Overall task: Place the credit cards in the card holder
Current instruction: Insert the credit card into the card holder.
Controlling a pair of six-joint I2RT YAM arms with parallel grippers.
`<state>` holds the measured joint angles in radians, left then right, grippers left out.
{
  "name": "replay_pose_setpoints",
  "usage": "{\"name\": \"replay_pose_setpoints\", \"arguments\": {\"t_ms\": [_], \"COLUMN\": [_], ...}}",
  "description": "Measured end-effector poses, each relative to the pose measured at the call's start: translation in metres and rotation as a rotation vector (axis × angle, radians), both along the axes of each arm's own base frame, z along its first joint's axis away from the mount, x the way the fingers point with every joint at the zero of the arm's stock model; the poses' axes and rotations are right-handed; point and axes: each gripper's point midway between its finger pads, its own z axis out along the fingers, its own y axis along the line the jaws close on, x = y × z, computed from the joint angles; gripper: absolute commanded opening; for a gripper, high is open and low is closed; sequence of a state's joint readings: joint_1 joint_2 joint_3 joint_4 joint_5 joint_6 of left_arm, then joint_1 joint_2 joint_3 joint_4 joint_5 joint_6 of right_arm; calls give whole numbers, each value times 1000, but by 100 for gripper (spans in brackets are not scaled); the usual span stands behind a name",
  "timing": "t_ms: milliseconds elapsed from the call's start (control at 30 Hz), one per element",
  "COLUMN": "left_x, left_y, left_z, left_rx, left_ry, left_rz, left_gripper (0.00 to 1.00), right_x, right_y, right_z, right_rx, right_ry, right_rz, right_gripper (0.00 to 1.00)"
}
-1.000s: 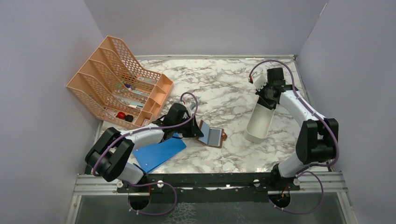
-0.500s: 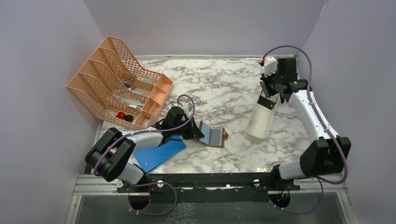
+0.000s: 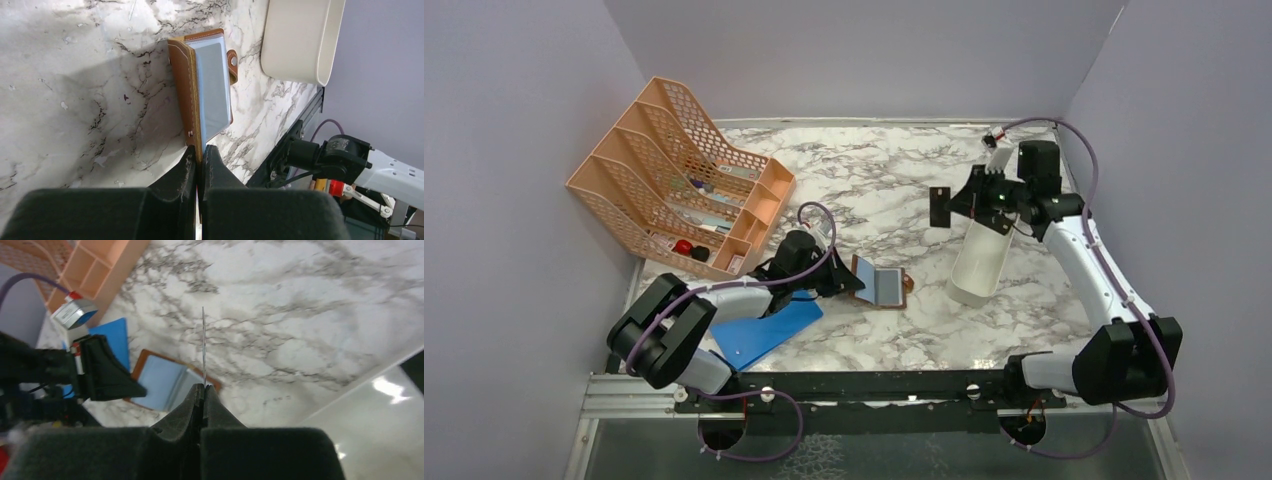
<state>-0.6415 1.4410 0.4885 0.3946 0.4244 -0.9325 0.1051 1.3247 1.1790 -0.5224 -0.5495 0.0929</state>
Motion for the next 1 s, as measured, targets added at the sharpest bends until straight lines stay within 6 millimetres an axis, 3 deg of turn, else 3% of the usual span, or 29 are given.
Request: {"name": "replay_pose_setpoints", "arguments": {"t_ms": [100,200,367,600,767,1000], "left_x": [3,3,-1,1,2,-2], "left_y": [-1,-1,4,14,20,25], "left_z": [-2,-13,-23,-30,-25,-28], "left_rx": [-4,14,37,97,123,157], "left_ry": [-3,18,30,14,-16,-22], "left_rz": [8,10,15,39,49,35], "left_gripper": [21,31,38,41,37,18], "right_x": [-24,-44,-78,-125,-121,-108], "right_y": [24,46,78,111,123,124], "right_z": [-8,-15,-35,-83,-108,-156], "right_rx": [130,219,289,290,276,214], "right_ry": [55,103,225,388,440,527], "right_rz": [45,82,131,167,138,58], "right_gripper": [1,1,1,1,1,1]}}
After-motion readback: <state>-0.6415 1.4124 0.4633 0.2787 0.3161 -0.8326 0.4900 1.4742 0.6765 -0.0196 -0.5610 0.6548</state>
